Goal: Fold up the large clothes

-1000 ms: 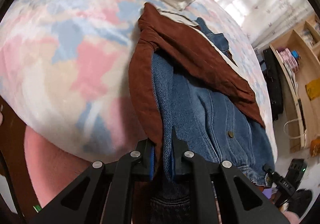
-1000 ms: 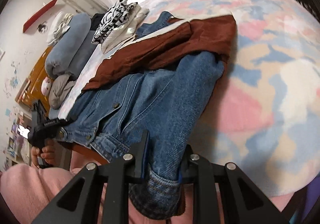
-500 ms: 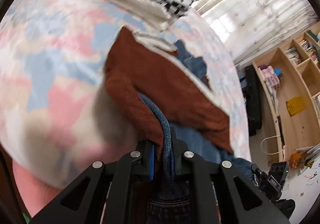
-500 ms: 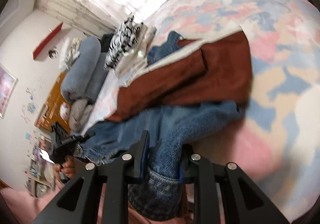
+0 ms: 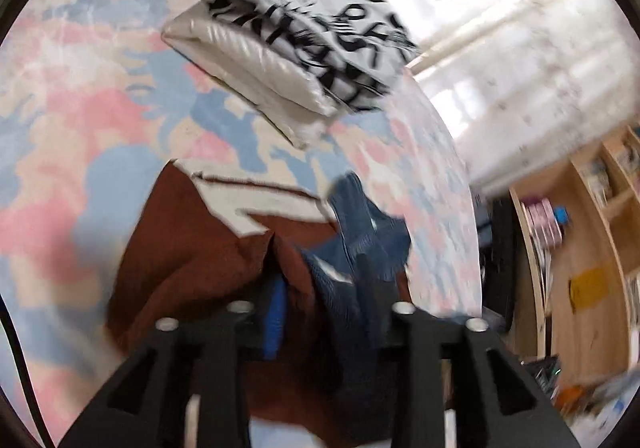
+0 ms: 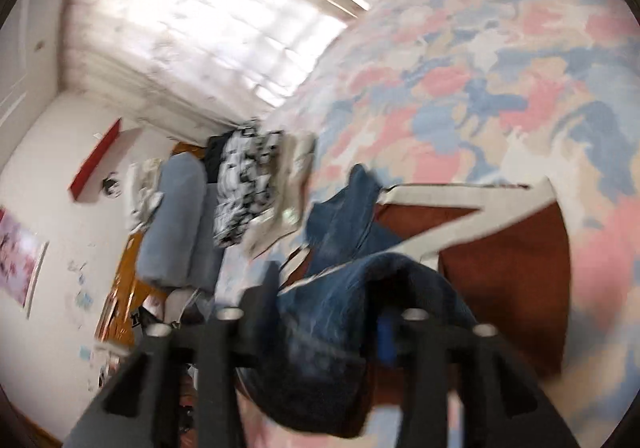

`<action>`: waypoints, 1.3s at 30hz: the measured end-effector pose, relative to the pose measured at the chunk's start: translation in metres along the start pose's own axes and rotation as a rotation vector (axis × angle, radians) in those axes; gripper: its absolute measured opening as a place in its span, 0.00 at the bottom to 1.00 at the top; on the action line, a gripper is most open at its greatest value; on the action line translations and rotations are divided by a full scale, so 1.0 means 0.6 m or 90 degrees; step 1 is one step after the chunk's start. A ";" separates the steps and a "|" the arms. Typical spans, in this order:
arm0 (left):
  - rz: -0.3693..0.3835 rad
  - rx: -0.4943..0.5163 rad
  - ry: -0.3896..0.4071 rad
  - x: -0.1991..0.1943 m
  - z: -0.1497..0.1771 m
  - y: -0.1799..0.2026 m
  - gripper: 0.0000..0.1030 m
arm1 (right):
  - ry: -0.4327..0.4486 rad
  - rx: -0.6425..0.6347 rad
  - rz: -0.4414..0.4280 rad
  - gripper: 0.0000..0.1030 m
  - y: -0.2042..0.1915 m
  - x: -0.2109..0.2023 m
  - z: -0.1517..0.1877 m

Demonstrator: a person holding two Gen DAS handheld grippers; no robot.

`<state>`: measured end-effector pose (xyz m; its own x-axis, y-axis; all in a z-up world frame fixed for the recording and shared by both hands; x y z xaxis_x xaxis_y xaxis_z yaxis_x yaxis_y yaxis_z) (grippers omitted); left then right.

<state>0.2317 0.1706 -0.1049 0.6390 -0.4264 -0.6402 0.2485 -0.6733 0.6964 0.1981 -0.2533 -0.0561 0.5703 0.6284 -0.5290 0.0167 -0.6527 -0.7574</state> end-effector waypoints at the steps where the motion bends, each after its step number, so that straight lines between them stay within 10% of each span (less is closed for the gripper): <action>1: -0.015 -0.018 0.010 0.016 -0.016 -0.010 0.40 | -0.005 0.015 0.009 0.62 0.012 0.018 -0.009; 8: -0.094 0.066 -0.007 0.075 -0.043 -0.032 0.51 | -0.020 0.066 0.019 0.67 0.073 0.073 -0.029; 17: -0.182 0.270 -0.109 0.181 -0.031 -0.028 0.51 | -0.053 -0.015 0.158 0.68 0.135 0.100 -0.040; 24: -0.219 0.304 -0.126 0.239 -0.029 -0.032 0.45 | -0.091 -0.043 0.210 0.67 0.153 0.170 -0.030; 25: -0.215 0.323 -0.118 0.239 -0.026 -0.027 0.27 | -0.089 -0.058 0.224 0.56 0.152 0.176 -0.028; 26: -0.217 0.342 -0.111 0.237 -0.022 -0.021 0.12 | -0.082 -0.083 0.248 0.17 0.149 0.179 -0.026; 27: -0.225 0.356 -0.099 0.233 -0.019 -0.015 0.10 | -0.079 -0.121 0.291 0.07 0.146 0.183 -0.025; 34: -0.252 0.363 0.019 0.174 -0.037 0.010 0.08 | 0.094 -0.244 0.273 0.06 0.050 0.113 -0.082; 39: -0.285 0.346 -0.004 0.232 -0.036 -0.034 0.09 | 0.031 -0.228 0.361 0.06 0.131 0.180 -0.086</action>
<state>0.3313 0.1382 -0.2012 0.5561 -0.0398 -0.8302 0.0867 -0.9906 0.1056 0.3036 -0.2585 -0.1532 0.6070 0.1333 -0.7834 -0.0291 -0.9814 -0.1895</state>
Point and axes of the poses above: each gripper's, at about its wrist camera, not at the fingertips, and x roughly the way its jaws point, y to its right, z to its underside, the point moved 6 cm from there along x, roughly the way its jaws point, and after that the axes turned 1 degree about z, right-handed, at the moved point
